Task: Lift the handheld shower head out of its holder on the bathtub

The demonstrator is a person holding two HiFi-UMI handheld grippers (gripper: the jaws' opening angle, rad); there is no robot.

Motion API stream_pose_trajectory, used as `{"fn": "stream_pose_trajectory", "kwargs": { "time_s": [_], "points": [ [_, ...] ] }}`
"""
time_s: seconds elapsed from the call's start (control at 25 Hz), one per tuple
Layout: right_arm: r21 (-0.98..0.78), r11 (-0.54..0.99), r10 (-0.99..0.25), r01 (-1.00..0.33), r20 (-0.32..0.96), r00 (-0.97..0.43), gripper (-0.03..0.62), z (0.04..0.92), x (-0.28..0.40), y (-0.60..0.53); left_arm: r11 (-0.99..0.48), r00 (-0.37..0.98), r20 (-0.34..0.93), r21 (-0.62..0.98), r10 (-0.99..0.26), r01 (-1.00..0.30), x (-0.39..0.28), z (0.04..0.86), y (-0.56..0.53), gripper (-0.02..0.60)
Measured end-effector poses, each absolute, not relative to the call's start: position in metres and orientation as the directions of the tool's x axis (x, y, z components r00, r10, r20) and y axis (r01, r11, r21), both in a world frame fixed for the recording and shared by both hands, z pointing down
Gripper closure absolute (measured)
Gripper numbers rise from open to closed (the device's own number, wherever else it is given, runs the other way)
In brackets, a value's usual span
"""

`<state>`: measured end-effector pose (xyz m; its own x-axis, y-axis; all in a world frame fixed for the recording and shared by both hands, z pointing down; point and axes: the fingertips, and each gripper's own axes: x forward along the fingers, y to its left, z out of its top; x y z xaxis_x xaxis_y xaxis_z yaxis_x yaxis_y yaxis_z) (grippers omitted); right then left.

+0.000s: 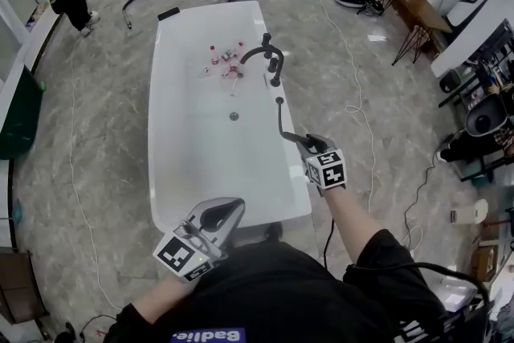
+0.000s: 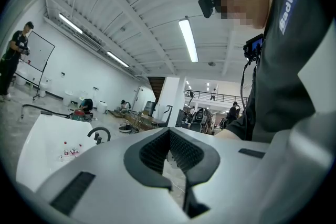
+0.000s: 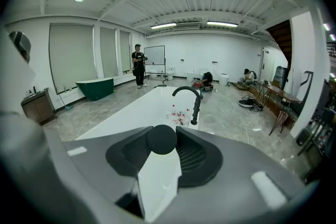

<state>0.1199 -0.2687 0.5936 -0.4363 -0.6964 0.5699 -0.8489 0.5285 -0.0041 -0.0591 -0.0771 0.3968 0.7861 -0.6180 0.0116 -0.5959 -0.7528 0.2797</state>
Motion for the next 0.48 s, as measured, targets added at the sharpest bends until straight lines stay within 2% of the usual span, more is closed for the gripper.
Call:
{"fn": "stream_pose_trajectory", "kwargs": {
  "time_s": [0.2, 0.48],
  "points": [
    [-0.022, 0.539, -0.695, -0.842, 0.554, -0.458, 0.462, 0.579, 0.109, -0.228, -0.787, 0.818, 0.007, 0.269, -0.575, -0.555, -0.059, 0.399, -0.068, 0.581],
    [-0.109, 0.538, -0.686, -0.836, 0.52, -0.509, 0.462, 0.556, 0.085, -0.178, -0.784, 0.818, 0.02, 0.271, -0.575, -0.558, -0.066, 0.399, -0.063, 0.581]
  ]
}}
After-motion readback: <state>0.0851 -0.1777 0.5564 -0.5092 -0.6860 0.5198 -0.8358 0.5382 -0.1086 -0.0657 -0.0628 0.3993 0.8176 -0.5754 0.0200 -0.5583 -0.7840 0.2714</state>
